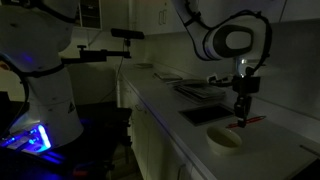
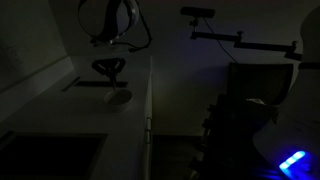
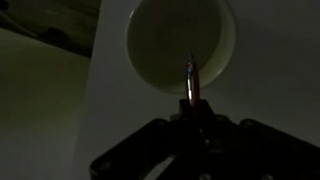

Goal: Take the pen out of the bowl and put it on the counter

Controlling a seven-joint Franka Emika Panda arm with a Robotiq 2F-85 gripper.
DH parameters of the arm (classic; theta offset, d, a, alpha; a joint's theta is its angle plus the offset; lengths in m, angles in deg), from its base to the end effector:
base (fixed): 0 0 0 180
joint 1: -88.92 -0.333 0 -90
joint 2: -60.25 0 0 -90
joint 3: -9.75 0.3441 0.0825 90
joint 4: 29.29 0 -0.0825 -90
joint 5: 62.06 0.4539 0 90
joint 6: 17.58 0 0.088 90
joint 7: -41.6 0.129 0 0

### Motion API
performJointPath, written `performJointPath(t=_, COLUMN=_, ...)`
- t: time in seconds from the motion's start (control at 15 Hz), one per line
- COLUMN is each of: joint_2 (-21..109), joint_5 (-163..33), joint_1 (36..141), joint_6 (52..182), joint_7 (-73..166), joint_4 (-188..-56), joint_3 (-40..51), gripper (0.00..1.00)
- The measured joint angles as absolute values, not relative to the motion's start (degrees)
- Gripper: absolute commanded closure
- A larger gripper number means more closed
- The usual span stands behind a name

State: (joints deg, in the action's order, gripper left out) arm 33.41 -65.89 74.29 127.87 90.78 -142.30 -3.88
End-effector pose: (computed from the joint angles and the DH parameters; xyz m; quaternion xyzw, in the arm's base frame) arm 0.6865 0.0145 0.1978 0.9254 -0.3681 0.0798 0.0431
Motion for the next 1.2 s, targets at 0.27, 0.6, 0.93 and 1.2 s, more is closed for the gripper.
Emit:
performJointPath(t=0.27, joint_2=35.25, joint_5=-62.35, joint_1=76.77, joint_6=127.85, joint_7=83.87, joint_4=-142.62, joint_3=3.03, gripper=0.96)
performJointPath(t=0.6, joint_2=32.60, joint_5=-55.96, joint_1=78.51, joint_6=127.26, joint_7=75.48, joint_4=-140.12, joint_3=8.71, gripper=0.96)
performJointPath(t=0.93, joint_2=24.73, joint_5=-47.26, joint_1=82.71, joint_6=119.71, joint_7=69.57, joint_4=-131.00, joint_3=11.69, gripper=0.96)
performJointPath(t=1.2, joint_2=18.99, joint_5=-46.95, joint_1=83.48, joint_6=118.45, joint_7=69.37, joint_4=-125.10, joint_3=11.65, gripper=0.53)
